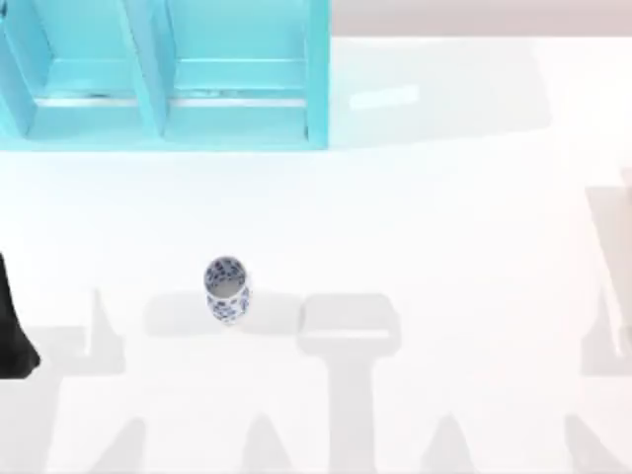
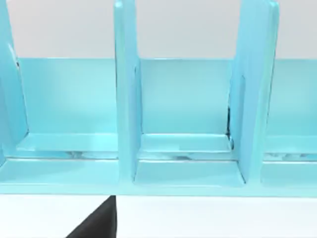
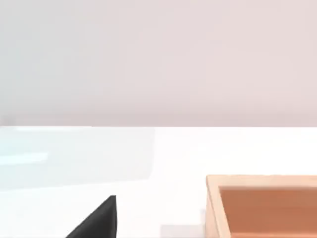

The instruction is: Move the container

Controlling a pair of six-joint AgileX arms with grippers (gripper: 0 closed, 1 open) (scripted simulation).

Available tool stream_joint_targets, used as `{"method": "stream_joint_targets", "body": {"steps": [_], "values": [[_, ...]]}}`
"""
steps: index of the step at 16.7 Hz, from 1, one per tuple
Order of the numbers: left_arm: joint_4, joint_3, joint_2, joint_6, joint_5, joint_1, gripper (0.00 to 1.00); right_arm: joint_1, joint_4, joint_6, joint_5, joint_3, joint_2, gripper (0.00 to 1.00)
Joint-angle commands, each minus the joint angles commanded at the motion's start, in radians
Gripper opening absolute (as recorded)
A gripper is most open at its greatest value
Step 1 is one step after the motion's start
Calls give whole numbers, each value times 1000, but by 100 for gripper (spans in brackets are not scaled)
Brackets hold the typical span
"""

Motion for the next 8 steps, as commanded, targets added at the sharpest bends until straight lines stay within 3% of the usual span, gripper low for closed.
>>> {"method": "stream_joint_targets", "body": {"steps": [4,8], "values": [[-29,30,31,-9,0,-12,100,0,0,0,0,0,0,100],[-186,212,220,-64,-1,-77,100,0,0,0,0,0,0,100]]}}
